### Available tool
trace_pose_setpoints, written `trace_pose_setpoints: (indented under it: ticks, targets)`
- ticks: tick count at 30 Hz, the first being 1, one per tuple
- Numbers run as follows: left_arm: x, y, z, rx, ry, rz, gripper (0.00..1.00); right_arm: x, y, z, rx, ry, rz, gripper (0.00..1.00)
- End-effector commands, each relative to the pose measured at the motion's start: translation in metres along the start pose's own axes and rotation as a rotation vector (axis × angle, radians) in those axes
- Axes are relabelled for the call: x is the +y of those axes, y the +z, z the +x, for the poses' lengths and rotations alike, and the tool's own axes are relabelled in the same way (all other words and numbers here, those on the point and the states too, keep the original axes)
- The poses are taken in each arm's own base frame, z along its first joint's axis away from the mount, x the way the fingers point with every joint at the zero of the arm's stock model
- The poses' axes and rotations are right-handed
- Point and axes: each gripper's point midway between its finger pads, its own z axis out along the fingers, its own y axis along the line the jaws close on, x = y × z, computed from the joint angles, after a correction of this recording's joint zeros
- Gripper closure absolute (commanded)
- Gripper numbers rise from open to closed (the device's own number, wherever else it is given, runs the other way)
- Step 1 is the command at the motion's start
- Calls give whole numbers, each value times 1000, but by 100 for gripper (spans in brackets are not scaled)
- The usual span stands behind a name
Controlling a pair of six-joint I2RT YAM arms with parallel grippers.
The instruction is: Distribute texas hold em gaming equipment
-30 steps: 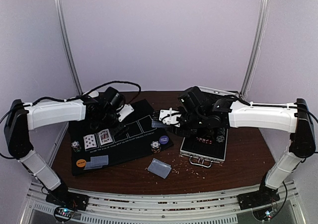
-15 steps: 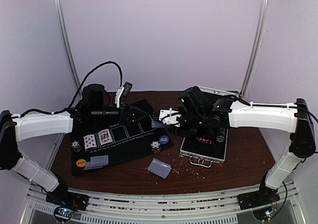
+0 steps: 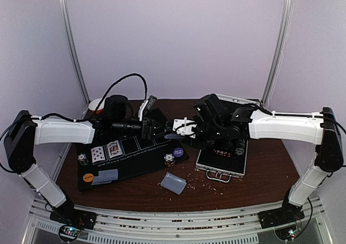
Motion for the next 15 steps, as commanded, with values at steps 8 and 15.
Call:
trace_pose_setpoints:
  ticks: [8,15]
  targets:
    - [-13,-7,-6,26,72,8,61,-3,-1,-5,-17,17,16,58]
    - [-16,-10,-5,40,83,6,75,-4,-2,-5,-18,17,20,58]
